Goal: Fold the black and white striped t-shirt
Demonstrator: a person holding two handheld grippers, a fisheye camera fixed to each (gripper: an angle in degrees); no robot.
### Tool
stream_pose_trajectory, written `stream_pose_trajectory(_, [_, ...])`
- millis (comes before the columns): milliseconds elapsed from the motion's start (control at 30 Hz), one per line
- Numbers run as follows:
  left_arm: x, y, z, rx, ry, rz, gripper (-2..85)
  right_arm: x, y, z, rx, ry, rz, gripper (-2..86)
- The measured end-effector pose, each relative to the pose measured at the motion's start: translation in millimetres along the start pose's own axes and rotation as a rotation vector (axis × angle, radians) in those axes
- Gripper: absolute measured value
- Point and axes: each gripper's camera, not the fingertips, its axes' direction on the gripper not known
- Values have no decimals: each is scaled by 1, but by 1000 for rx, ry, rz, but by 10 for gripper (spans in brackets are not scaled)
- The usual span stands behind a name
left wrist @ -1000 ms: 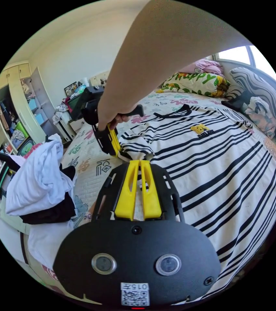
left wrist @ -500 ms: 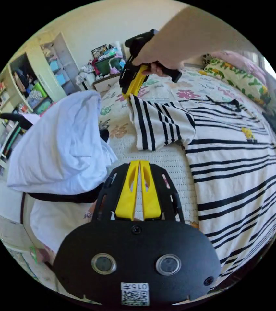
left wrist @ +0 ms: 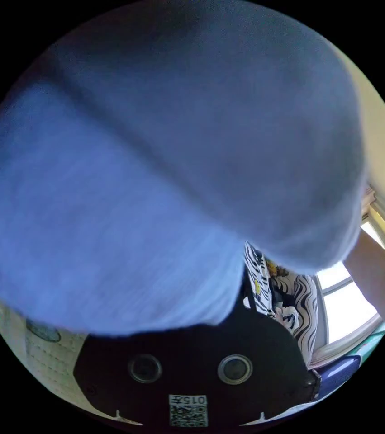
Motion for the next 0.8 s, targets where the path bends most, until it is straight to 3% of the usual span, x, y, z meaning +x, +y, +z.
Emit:
stream_pose_trajectory(300, [-14,-21,-66,87,-103,-41,-4,-15,-3,26,-17,-39,81,90])
stream_pose_trajectory(433, [-13,-34,-53,25,-19,32,6,-35,3,28,-52,7,86,88])
stream_pose_trajectory(500, [-14,-36,-55,42,-98,-1,5,-42,10,22,-59,7,70,83])
stream_pose_trajectory(600, [-30,-37,-62,31,5,-64,-4,-53,25,10,-60,1,62,35])
stream_pose_trajectory(800, [-25,-21,-94,100,-40,-93,-7,-77,54,-22,-9,12,91,-5])
